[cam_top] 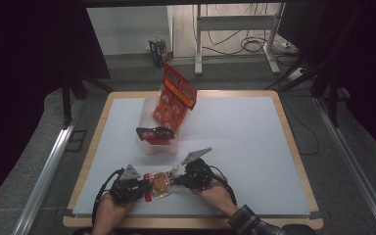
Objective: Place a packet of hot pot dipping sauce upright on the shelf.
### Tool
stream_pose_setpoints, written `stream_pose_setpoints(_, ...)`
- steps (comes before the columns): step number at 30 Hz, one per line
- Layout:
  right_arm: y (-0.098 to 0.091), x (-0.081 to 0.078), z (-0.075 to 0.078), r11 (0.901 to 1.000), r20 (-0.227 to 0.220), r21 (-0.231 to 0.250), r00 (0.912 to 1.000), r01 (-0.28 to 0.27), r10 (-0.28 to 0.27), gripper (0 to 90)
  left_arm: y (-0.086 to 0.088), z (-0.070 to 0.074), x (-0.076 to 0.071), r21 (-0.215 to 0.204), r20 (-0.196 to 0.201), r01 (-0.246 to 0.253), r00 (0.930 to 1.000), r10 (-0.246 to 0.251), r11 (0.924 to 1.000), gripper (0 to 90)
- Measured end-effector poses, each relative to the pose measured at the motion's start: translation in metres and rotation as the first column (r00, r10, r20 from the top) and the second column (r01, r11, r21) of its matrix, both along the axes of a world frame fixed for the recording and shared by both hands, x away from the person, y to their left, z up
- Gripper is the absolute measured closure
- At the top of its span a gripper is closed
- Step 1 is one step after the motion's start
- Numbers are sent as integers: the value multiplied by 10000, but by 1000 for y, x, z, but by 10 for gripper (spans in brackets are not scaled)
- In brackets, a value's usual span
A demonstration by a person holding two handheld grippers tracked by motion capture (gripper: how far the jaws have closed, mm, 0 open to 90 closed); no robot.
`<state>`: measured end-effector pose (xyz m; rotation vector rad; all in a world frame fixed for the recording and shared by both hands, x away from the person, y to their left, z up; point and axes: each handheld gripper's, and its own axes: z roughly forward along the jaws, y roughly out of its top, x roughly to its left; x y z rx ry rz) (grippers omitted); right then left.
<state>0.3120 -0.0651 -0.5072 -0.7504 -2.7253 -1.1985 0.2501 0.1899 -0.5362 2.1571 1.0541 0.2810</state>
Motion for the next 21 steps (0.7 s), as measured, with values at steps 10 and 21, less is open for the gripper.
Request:
stream_pose_setpoints(10,-18,10,21,9991,224,240,9991,362,-367,874,0,4,-1,-78,464,-249,9986,253,9997,521)
stream_pose_setpoints(21,-42,16,48,9974,897,104,9934,708,-715,878,1,5,-1,-141,615,-450,9971,458,9989,435)
